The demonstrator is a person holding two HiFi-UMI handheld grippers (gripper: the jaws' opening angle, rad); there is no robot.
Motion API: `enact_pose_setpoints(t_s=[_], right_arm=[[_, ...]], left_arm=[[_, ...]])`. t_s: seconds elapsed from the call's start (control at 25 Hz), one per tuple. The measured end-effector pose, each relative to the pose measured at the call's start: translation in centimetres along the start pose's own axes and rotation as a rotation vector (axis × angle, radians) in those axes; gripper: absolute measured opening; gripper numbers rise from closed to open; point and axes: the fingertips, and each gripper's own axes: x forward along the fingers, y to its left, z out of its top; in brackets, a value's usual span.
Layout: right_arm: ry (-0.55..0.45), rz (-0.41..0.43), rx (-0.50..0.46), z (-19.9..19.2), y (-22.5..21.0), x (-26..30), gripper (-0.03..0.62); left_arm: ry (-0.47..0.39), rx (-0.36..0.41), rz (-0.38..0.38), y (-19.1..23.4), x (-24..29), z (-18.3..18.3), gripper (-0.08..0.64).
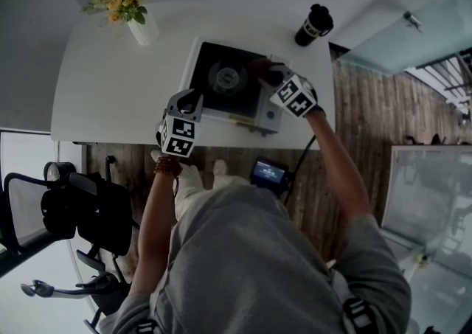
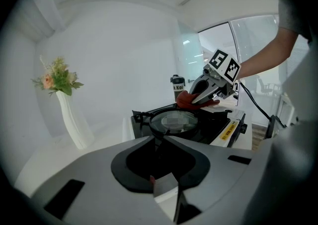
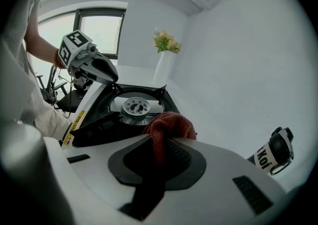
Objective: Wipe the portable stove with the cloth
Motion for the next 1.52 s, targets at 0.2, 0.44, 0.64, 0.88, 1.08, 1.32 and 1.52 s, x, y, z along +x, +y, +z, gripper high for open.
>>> enact_pose_setpoints(t_s=[0.2, 0.44, 0.64, 0.88, 1.08, 1.32, 1.52], right_arm=[[0.000, 0.016, -0.003, 0.1, 1.2, -0.2, 0.057], [0.001, 0.046, 0.004, 0.2, 2.4, -0.4, 0.057], [-0.004, 0.064, 0.000, 0.3, 3.5, -0.8, 0.057], [-0.007, 0.095, 0.000, 0.3, 5.2, -1.2, 0.057], [-0.007, 0.129, -0.001, 0.5, 6.4, -1.5, 0.057], [-0.014, 0.165, 0.010, 0.5, 7.4, -1.9, 0.057], [-0.011, 0.192, 0.020, 0.5, 7.9, -2.1, 0.057]], left_arm=[[0.001, 0.000, 0.000, 0.0, 0.0, -0.1, 0.069], [0.000, 0.000, 0.003, 0.1, 0.1, 0.0, 0.069], [-0.001, 0.002, 0.006, 0.1, 0.0, 0.0, 0.069], [0.000, 0.000, 0.005, 0.1, 0.1, -0.1, 0.069], [0.001, 0.001, 0.007, 0.1, 0.1, 0.0, 0.069], [0.000, -0.001, 0.008, 0.1, 0.1, 0.0, 0.069], [0.004, 0.000, 0.011, 0.1, 0.1, 0.0, 0.069]])
